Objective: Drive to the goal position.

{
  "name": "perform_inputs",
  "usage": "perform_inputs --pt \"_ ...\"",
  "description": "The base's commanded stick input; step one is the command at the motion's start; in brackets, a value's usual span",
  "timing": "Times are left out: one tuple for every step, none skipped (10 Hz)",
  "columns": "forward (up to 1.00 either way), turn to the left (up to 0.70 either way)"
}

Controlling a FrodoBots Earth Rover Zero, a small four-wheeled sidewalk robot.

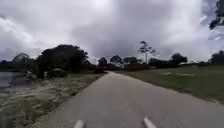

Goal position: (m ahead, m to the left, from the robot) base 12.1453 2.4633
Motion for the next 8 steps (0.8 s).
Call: perform_inputs --pt "0.85 -0.01" --pt "0.85 -0.28" --pt "0.85 -0.32" --pt "0.85 -0.29" --pt "0.85 -0.10" --pt "0.85 0.00" --pt "0.85 0.00" --pt "0.85 0.00"
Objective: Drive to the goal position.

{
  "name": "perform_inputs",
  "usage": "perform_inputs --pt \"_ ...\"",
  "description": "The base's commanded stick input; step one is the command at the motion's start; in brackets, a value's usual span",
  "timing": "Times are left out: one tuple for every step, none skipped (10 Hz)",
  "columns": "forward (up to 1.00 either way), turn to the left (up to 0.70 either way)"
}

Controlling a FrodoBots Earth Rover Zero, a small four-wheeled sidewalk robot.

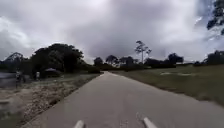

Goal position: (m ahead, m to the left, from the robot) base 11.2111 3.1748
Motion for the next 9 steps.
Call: perform_inputs --pt "0.85 0.00" --pt "0.85 0.00" --pt "0.85 0.00" --pt "0.85 0.00" --pt "0.85 0.00" --pt "0.85 0.00" --pt "0.85 0.15" --pt "0.85 0.14" --pt "0.85 0.00"
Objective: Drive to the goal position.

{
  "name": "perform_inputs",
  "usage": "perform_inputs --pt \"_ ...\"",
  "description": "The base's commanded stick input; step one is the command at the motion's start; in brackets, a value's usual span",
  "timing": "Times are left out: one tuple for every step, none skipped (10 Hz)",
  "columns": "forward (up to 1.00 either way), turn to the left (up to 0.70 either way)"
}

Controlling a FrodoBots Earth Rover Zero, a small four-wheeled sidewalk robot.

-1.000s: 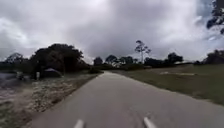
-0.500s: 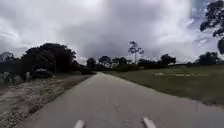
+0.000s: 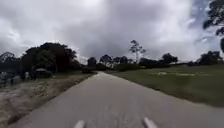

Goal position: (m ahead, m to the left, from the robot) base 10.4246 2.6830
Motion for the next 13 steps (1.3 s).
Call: perform_inputs --pt "0.85 0.00" --pt "0.85 0.00" --pt "0.85 0.00" --pt "0.85 0.00" --pt "0.85 0.00" --pt "0.85 0.00" --pt "0.85 0.00" --pt "0.85 0.00" --pt "0.85 0.00" --pt "0.85 0.00" --pt "0.85 0.00" --pt "0.85 0.00" --pt "0.85 0.00"
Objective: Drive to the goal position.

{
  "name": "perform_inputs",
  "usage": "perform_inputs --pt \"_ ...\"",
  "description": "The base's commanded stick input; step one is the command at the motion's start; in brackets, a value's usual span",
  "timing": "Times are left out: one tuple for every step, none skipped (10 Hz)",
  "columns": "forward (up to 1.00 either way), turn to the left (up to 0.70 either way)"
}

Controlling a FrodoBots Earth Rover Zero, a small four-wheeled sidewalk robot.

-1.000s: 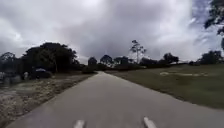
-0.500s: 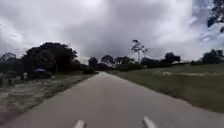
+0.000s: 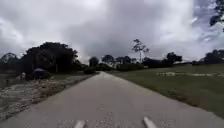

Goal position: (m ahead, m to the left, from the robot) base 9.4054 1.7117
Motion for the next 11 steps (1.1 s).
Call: perform_inputs --pt "0.85 0.00" --pt "0.85 0.00" --pt "0.85 0.01" --pt "0.85 0.04" --pt "0.85 0.32" --pt "0.85 0.04" --pt "0.85 0.00" --pt "0.85 0.00" --pt "0.85 0.00" --pt "0.85 0.00" --pt "0.85 0.00"
